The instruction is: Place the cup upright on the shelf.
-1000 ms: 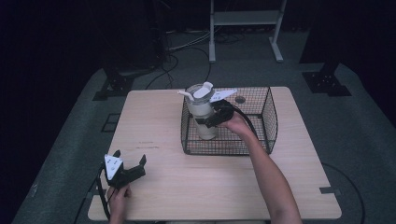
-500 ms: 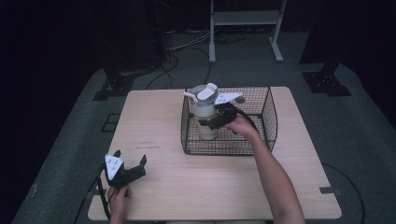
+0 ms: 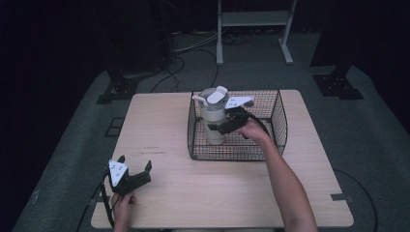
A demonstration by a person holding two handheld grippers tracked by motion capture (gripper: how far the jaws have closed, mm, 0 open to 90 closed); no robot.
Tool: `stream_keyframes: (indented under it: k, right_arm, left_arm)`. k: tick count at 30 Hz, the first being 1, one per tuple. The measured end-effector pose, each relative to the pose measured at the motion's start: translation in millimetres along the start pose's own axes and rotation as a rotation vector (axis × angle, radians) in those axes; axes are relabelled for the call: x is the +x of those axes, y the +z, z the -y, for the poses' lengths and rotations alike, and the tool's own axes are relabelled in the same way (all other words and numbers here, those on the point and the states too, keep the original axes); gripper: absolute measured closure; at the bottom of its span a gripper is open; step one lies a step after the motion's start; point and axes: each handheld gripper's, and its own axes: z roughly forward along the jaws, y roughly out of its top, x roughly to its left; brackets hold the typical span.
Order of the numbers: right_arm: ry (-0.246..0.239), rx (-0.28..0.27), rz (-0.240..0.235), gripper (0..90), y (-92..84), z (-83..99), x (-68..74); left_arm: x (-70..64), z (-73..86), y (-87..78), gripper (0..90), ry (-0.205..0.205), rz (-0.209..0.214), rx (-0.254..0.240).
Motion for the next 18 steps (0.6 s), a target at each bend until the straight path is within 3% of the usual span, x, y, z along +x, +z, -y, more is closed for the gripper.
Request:
stream_keyframes:
  k: [18]
  right_arm:
    - [-0.011,0.011,-0.003,8.1,-10.1,4.5,0.2]
  left_arm:
    - [-1.2,0.0,0.8,0.0,0.003,-0.007,0.005]
